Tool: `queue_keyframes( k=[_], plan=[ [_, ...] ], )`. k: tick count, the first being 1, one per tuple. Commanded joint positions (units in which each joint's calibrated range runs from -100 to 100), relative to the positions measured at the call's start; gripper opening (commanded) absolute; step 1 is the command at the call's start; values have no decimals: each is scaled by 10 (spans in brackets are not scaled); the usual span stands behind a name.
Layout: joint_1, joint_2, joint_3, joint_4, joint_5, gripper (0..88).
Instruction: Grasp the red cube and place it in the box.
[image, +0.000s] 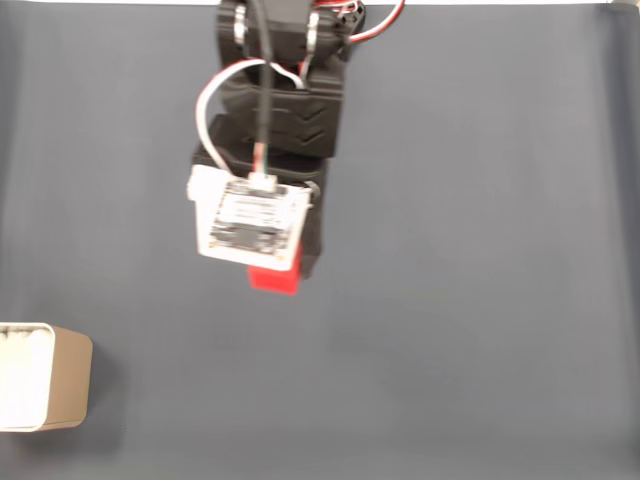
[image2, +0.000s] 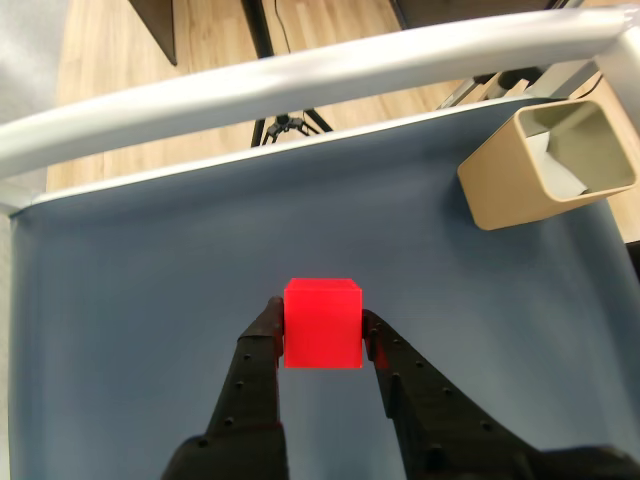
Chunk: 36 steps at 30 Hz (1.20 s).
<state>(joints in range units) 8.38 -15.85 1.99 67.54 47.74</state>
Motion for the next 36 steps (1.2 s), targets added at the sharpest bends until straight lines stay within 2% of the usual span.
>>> queue_keyframes(
  k=[1, 15, 36],
  plan=[
    [29, 16, -78, 3, 8, 0],
    [104, 131, -224, 0, 14, 0],
    [163, 313, -477, 0, 11, 1]
  ],
)
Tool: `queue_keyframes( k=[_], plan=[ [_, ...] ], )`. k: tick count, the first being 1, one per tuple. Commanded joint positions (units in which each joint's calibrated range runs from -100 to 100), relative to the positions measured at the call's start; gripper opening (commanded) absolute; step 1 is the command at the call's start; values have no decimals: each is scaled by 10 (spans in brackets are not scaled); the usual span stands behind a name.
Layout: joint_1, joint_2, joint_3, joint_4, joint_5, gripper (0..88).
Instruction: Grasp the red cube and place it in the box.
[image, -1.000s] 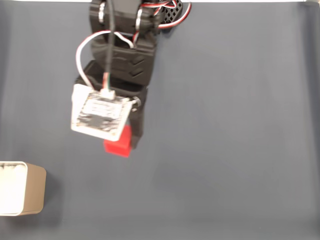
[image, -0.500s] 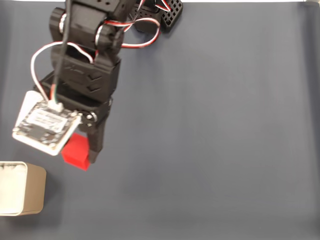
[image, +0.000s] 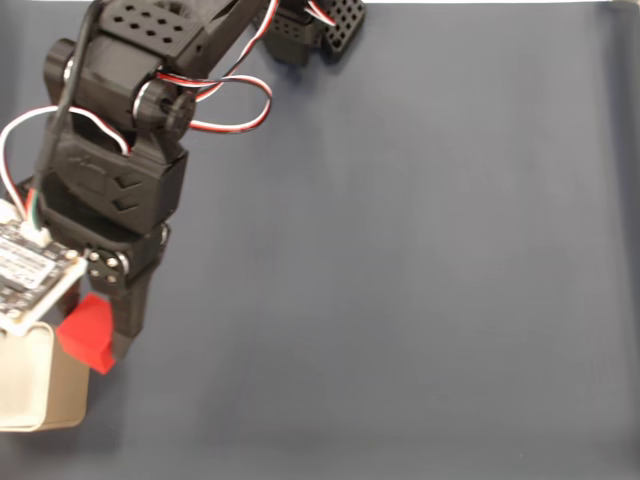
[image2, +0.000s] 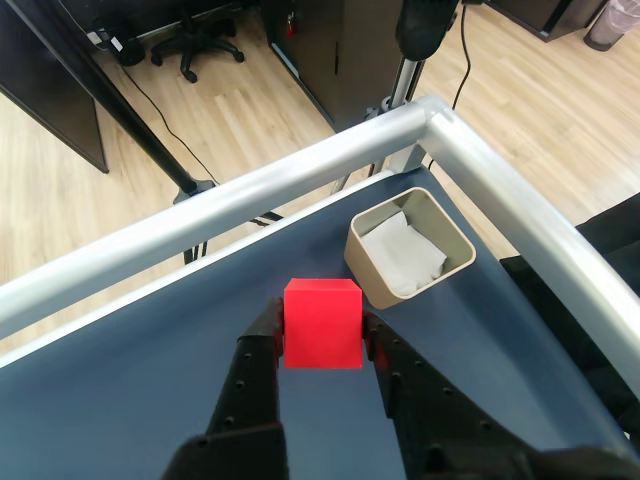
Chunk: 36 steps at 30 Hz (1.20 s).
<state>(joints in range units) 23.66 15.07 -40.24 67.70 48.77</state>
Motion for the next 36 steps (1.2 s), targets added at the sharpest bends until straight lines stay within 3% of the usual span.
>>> queue_keyframes(
  k=[1, 36],
  plan=[
    [14, 13, -67, -2, 1, 1],
    [80, 303, -421, -17, 4, 0]
  ],
)
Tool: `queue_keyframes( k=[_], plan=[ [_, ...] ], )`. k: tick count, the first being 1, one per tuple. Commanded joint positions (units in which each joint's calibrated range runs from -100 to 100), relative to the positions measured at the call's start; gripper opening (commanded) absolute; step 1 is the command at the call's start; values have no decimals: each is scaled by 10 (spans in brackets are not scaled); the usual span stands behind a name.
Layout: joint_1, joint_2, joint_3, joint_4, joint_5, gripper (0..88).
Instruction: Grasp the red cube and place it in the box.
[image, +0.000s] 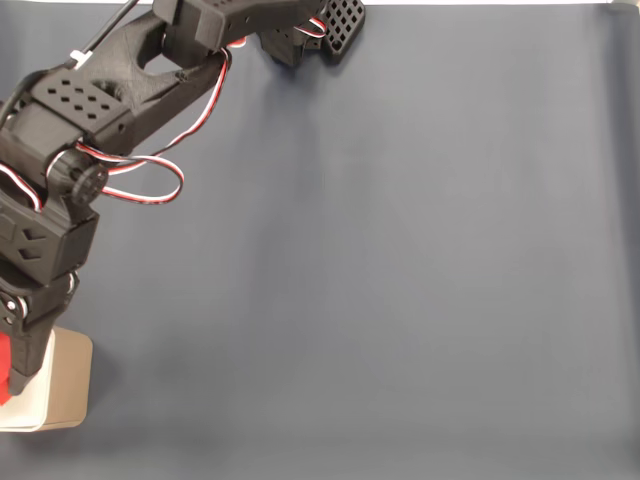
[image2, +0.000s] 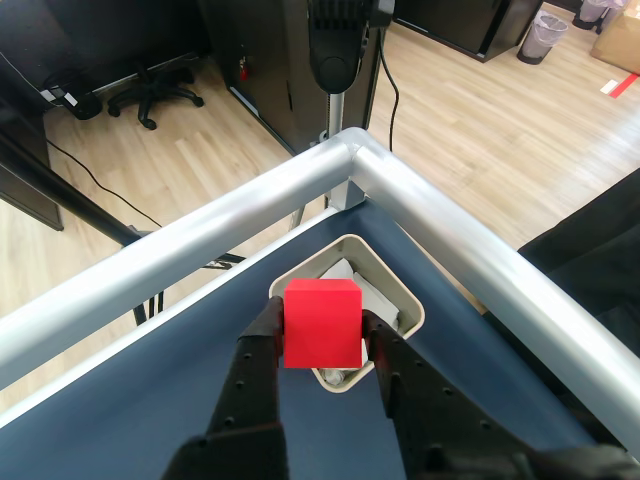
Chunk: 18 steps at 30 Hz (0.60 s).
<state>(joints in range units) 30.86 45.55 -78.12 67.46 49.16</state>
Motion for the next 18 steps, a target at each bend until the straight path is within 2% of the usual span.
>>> queue_keyframes(
  k=[1, 18],
  plan=[
    [8, 3, -48, -16, 0, 0],
    [20, 61, -97, -52, 2, 0]
  ],
)
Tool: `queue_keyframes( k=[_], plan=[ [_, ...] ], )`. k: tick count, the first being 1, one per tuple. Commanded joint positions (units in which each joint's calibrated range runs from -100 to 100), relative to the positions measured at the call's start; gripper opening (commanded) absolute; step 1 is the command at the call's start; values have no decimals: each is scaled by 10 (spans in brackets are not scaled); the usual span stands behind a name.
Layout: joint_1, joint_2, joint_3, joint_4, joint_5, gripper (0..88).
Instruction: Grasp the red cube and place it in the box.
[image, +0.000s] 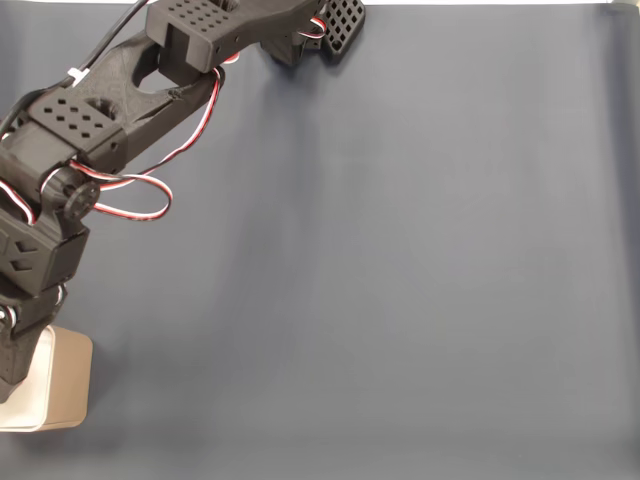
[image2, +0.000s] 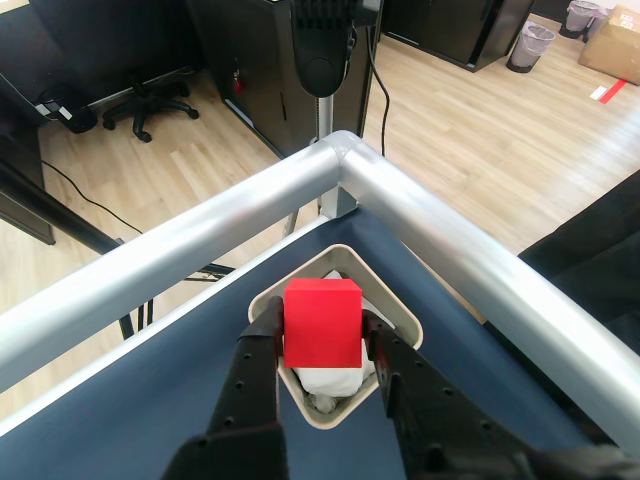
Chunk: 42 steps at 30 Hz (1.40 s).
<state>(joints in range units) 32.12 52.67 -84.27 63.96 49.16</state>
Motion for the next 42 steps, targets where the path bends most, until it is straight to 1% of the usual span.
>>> queue_keyframes(
  k=[1, 22, 29, 31, 34, 36, 39, 42],
  plan=[
    [7, -9, -35, -19, 2, 0],
    [6, -3, -36, -20, 5, 0],
    [5, -6, -36, -20, 5, 13],
    [5, -6, -36, -17, 5, 57],
    [5, -8, -36, -15, -2, 203],
    [4, -8, -36, -12, 0, 269],
    [3, -10, -36, -9, 2, 338],
    [2, -12, -37, -3, 3, 383]
  ],
)
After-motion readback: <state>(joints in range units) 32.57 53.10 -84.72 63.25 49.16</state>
